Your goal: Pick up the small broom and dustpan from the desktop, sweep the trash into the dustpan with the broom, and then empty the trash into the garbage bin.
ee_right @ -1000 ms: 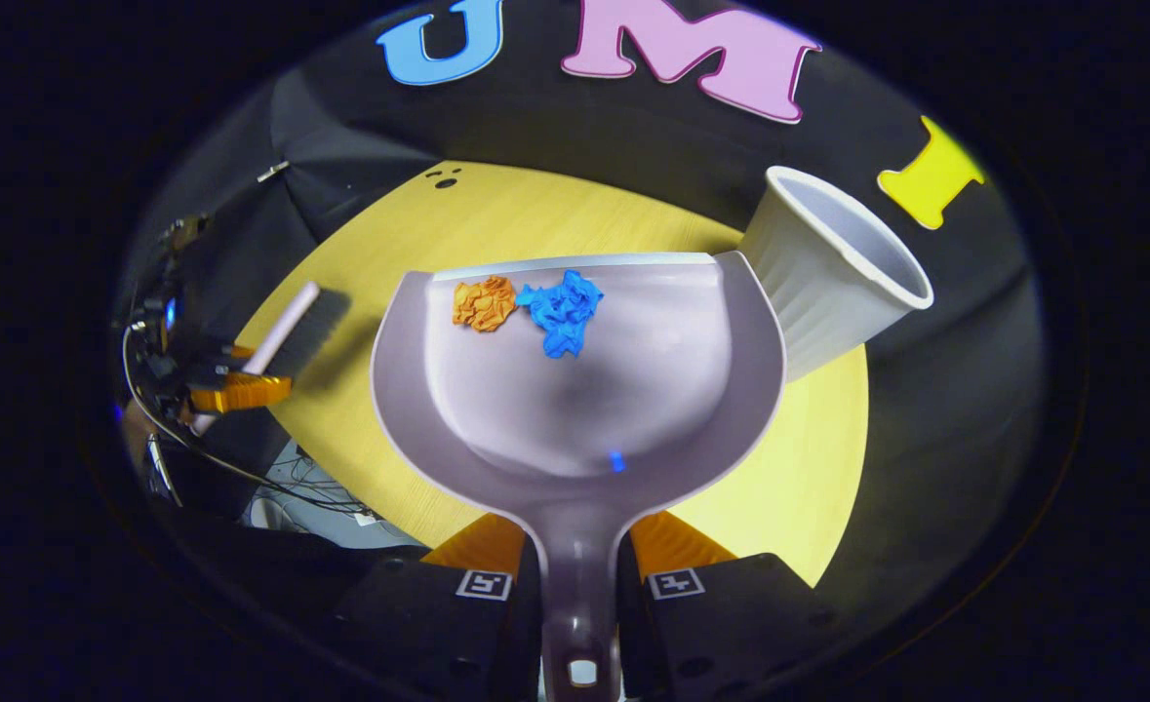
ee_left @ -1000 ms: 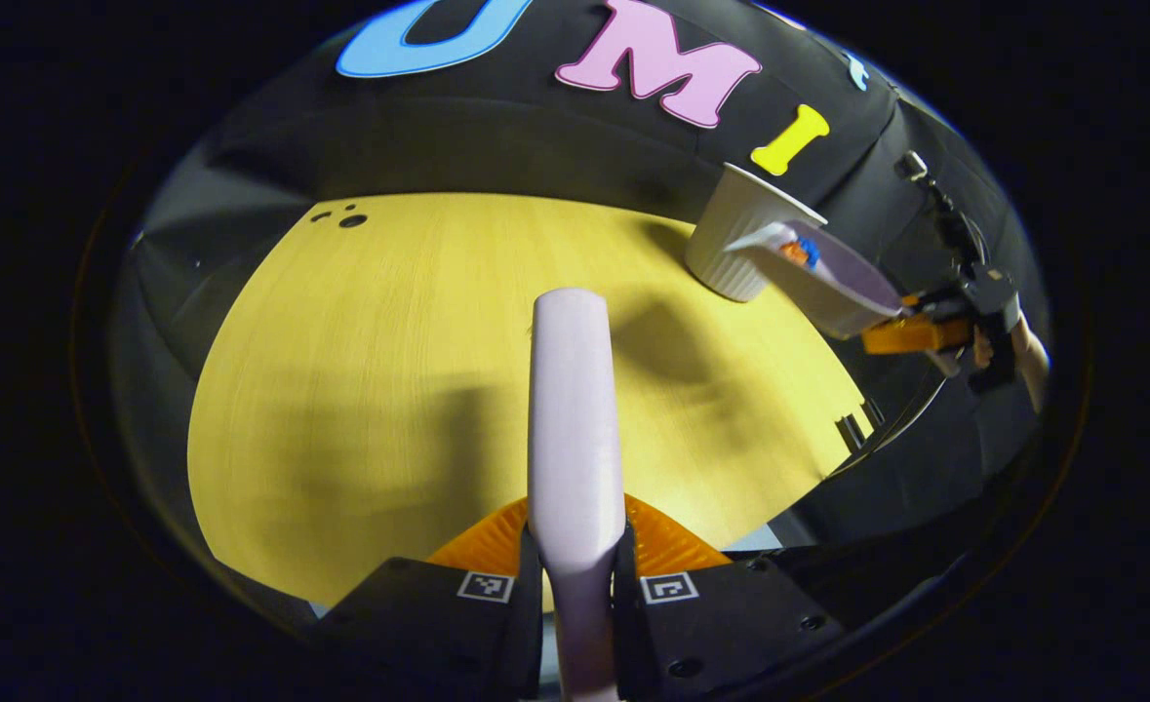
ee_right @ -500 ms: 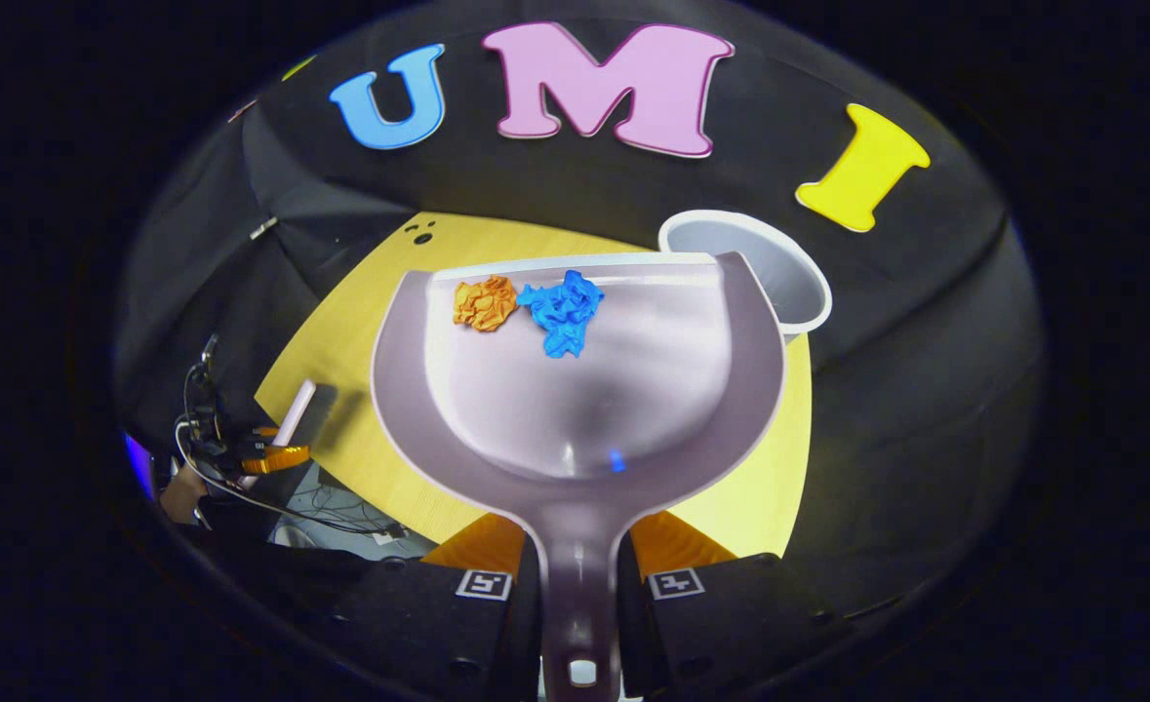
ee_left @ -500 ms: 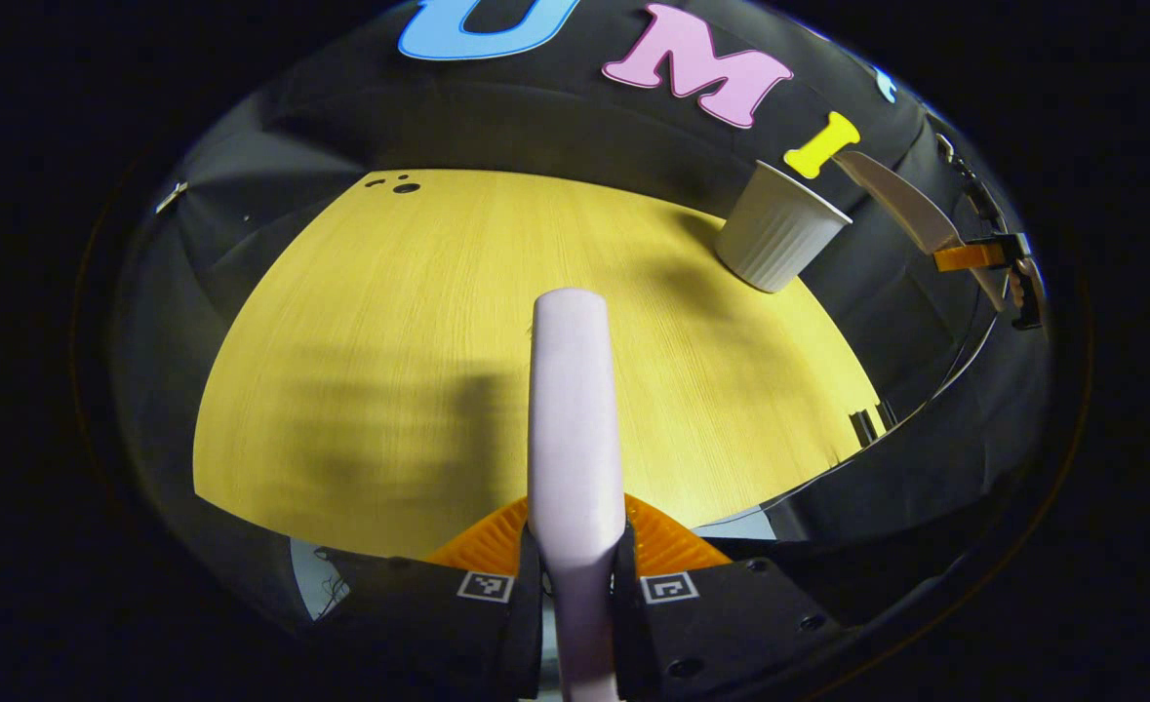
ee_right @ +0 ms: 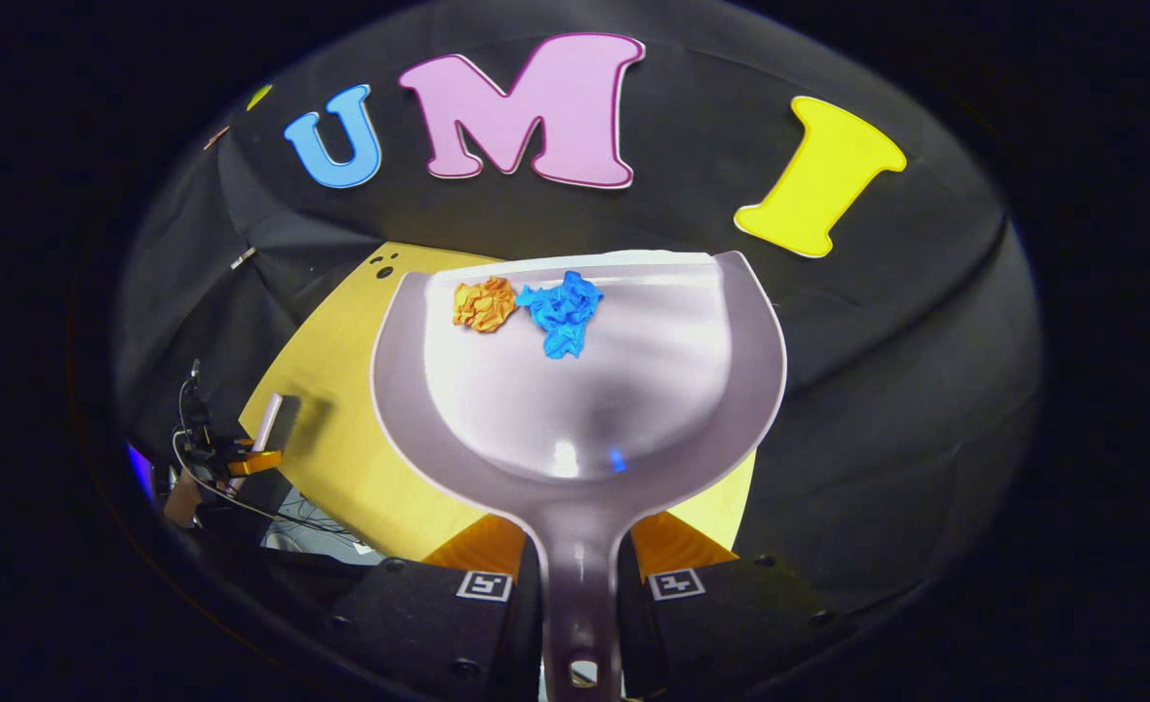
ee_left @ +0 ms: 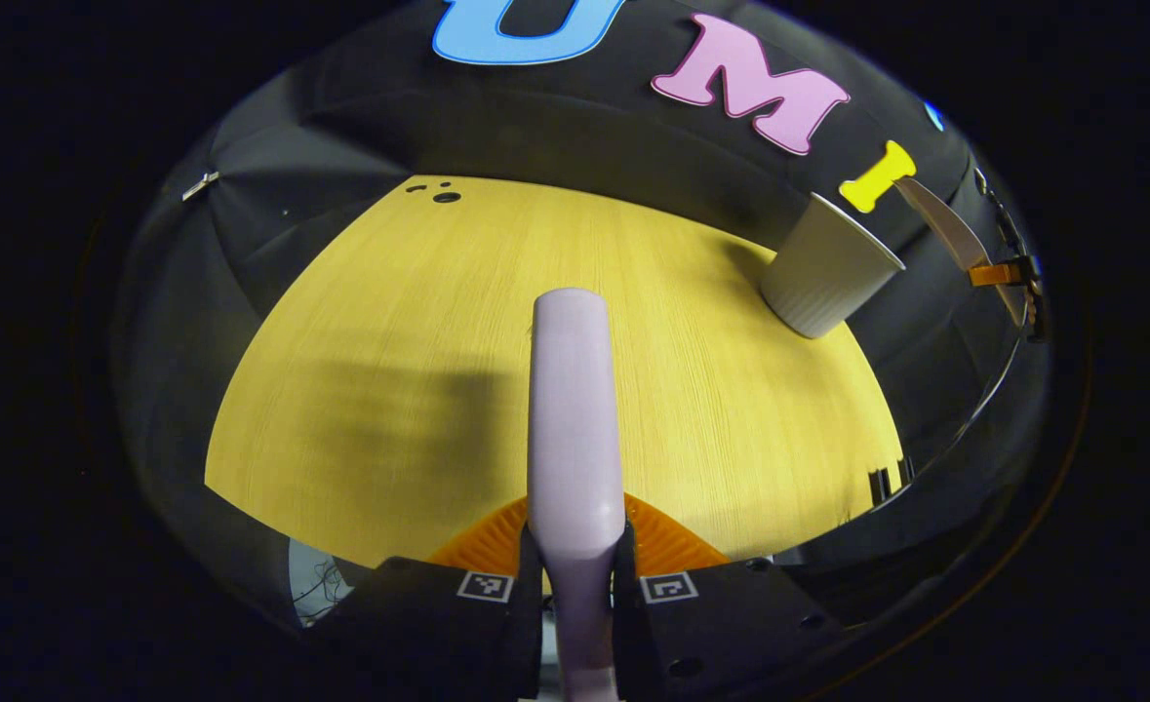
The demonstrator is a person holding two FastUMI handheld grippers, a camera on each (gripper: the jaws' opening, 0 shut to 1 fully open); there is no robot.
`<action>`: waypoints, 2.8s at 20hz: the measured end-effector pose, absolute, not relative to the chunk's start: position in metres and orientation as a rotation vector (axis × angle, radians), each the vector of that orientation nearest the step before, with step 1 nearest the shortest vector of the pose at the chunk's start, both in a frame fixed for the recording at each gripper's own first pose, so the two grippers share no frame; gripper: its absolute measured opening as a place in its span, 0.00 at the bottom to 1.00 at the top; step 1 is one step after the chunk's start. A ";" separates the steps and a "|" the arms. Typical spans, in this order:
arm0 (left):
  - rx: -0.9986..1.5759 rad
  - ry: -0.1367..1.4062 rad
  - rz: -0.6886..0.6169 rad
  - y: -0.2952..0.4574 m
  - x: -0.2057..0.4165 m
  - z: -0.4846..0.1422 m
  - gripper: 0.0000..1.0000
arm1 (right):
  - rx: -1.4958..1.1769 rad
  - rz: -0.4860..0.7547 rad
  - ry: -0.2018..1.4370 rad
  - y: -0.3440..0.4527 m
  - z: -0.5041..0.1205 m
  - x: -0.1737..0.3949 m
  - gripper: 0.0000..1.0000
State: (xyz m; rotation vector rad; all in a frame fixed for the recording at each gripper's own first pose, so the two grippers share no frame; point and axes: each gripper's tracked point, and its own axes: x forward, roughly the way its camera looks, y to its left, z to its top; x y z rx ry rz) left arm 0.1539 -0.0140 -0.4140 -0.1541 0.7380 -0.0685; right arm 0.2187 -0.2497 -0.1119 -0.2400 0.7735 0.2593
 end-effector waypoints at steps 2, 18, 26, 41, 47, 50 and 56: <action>-0.177 0.749 -0.032 -0.023 0.163 -0.413 0.33 | -0.270 0.265 0.788 -0.267 -0.119 0.239 0.40; -0.265 0.783 0.085 -0.062 0.183 -0.392 0.33 | -0.610 0.268 0.889 -0.344 -0.142 0.338 0.36; -0.285 0.834 0.129 -0.061 0.182 -0.400 0.33 | -0.969 0.323 0.929 -0.354 -0.147 0.371 0.36; -0.217 0.842 0.133 -0.040 0.196 -0.399 0.33 | -1.320 0.270 0.941 -0.354 -0.144 0.389 0.31; -0.201 0.806 0.142 -0.029 0.196 -0.393 0.33 | -1.298 0.227 0.931 -0.358 -0.142 0.386 0.36; -0.189 0.798 0.145 -0.018 0.193 -0.391 0.33 | -1.256 0.199 0.936 -0.359 -0.141 0.383 0.40; -0.272 0.741 0.111 -0.010 0.192 -0.372 0.33 | -0.966 0.110 0.945 -0.354 -0.131 0.352 0.36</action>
